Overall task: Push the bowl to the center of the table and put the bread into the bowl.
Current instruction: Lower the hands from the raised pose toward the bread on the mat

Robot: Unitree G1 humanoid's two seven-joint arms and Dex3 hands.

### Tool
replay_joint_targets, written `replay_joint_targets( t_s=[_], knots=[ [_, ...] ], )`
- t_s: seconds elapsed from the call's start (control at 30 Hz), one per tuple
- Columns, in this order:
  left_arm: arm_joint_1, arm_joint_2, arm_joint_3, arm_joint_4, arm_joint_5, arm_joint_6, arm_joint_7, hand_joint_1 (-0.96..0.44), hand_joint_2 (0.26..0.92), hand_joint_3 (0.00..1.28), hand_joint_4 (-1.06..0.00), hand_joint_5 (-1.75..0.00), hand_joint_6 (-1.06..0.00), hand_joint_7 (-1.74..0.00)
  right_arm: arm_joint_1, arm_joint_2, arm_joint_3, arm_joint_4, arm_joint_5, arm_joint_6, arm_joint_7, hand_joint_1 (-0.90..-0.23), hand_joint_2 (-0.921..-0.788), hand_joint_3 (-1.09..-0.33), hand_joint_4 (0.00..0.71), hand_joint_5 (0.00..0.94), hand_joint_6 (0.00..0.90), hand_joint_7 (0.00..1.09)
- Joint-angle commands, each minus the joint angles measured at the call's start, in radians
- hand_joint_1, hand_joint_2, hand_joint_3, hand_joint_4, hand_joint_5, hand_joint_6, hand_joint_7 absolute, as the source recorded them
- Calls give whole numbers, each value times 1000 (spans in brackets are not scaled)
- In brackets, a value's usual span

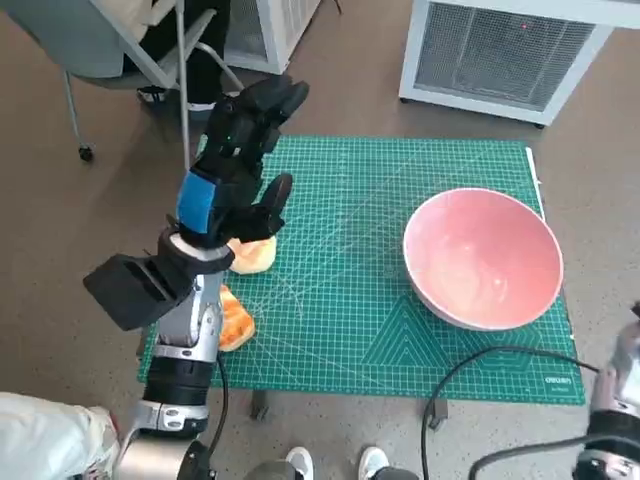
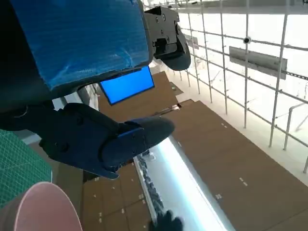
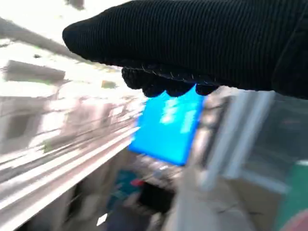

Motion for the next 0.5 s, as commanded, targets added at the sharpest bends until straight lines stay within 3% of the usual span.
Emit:
replay_joint_targets(
  t_s=[0.03, 0.17, 0.5],
  knots=[
    [-12, 6, 2, -4, 4, -2, 3, -322, 755, 784, 1, -512, 1, -784, -14, -3, -17, 140, 41, 30, 14, -514, -921, -749, 269, 1, 127, 420],
    [-13, 10, 3, -4, 2, 1, 2, -318, 754, 785, 1, -513, 1, -784, -37, -4, -30, 233, 81, 63, 58, -513, -921, -739, 262, 0, 167, 340],
    [-8, 21, 7, -14, -2, 5, -2, -313, 751, 787, 1, -514, 1, -783, -83, 24, -42, 373, 117, 183, 94, -507, -921, -718, 218, 0, 202, 218]
  ],
)
